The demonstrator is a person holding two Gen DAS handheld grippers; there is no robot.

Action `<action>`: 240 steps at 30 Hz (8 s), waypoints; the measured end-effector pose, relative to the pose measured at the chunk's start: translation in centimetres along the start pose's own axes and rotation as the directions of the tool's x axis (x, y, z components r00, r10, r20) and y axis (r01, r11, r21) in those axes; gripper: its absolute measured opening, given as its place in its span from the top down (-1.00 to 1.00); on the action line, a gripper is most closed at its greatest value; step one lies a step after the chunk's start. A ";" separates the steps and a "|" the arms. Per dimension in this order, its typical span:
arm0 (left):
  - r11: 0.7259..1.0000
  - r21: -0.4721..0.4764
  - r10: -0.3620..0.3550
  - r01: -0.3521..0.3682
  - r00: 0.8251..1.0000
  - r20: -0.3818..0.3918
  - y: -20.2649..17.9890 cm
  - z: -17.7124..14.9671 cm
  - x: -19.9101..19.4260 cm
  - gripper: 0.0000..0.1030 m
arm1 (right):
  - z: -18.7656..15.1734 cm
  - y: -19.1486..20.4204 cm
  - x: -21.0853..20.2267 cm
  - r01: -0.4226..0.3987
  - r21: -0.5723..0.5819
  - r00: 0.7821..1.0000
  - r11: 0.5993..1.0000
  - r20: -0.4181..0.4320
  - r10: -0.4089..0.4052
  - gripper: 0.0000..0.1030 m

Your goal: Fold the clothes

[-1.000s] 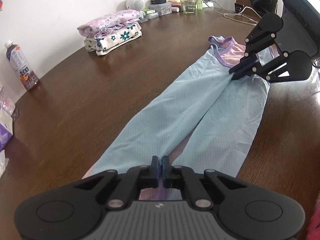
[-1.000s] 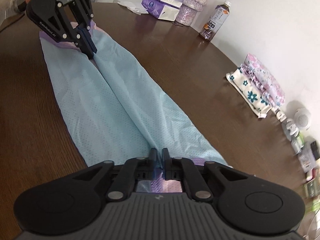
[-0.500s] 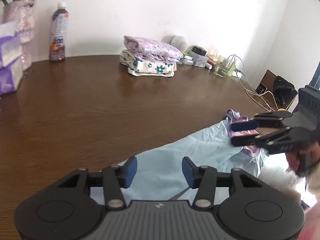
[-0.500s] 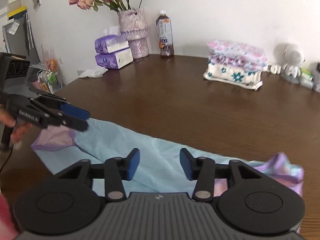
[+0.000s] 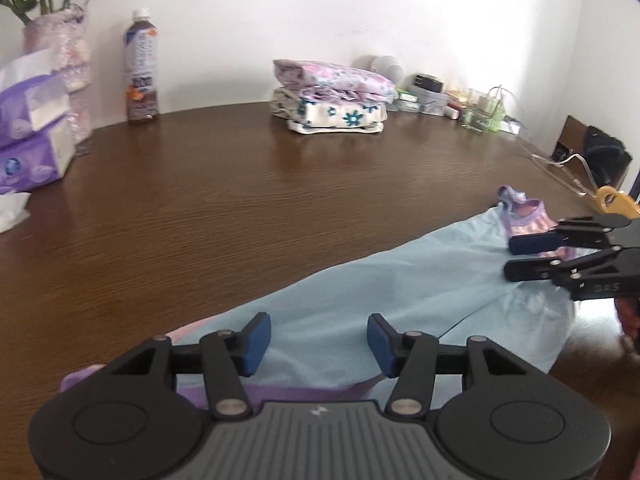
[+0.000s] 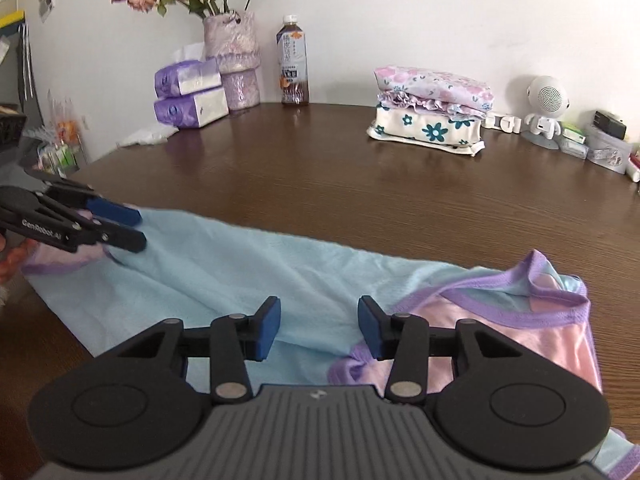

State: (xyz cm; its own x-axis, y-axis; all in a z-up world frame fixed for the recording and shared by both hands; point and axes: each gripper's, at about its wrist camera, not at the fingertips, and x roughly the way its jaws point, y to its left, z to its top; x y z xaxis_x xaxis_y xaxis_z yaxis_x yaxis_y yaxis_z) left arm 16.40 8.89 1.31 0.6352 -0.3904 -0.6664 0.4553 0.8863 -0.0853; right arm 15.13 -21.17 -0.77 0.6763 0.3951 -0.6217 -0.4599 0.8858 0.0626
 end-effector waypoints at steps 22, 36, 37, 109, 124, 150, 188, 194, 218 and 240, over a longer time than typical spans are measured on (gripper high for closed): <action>0.951 0.122 -0.281 0.286 0.958 -0.051 -13.5 12.5 5.8 -0.16 | 2.8 -10.9 -5.1 0.288 -0.081 0.956 0.954 -0.036 -0.291 0.54; 0.930 0.032 -0.353 0.365 0.917 -0.186 -21.5 16.4 17.3 0.14 | 0.3 -14.4 -3.1 0.180 -0.123 0.980 0.976 -0.062 -0.188 0.53; 0.933 0.023 -0.348 0.359 0.918 -0.189 -21.5 16.5 17.8 0.14 | 0.3 -14.3 -3.1 0.172 -0.130 0.982 0.977 -0.059 -0.180 0.53; 0.908 0.293 -0.284 0.301 0.954 -0.098 -20.5 11.8 10.1 -0.09 | 4.6 -12.4 -2.8 0.072 -0.138 0.994 0.988 -0.077 -0.083 0.43; 0.831 0.460 -0.297 0.312 0.949 -0.109 -23.5 10.5 13.1 0.88 | 1.2 -10.1 -6.5 0.127 -0.247 0.986 0.961 -0.071 -0.149 0.84; 0.812 0.442 -0.394 0.381 0.917 -0.066 -25.2 10.9 10.9 0.57 | -2.3 -10.7 -6.0 0.150 -0.051 0.984 0.987 -0.089 -0.154 0.86; 0.778 0.511 -0.403 0.365 0.915 -0.041 -26.8 13.1 12.5 0.93 | -1.6 -11.7 -5.4 0.121 -0.006 0.992 0.993 -0.032 -0.121 0.82; 0.768 0.504 -0.429 0.395 0.902 -0.052 -26.7 13.1 12.2 0.93 | -2.0 -11.2 -6.7 0.059 -0.031 0.997 0.998 -0.047 -0.061 0.82; 0.694 0.553 -0.439 0.461 0.880 -0.182 -29.2 9.0 13.1 0.12 | -3.1 -14.9 -10.5 0.109 0.197 0.989 0.974 0.079 -0.127 0.75; 0.835 0.346 -0.408 0.428 0.903 -0.134 -21.3 10.1 11.8 0.27 | -3.1 -16.7 -6.4 0.076 0.320 0.997 0.944 -0.035 -0.068 0.94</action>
State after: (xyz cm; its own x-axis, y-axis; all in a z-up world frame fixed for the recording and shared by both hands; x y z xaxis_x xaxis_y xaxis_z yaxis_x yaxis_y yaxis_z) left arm 20.46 -17.05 2.74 0.3048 -0.6806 -0.6663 0.8677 0.4869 -0.1004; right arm 16.67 -39.23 -0.23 0.6855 0.3249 -0.6515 -0.1990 0.9444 0.2617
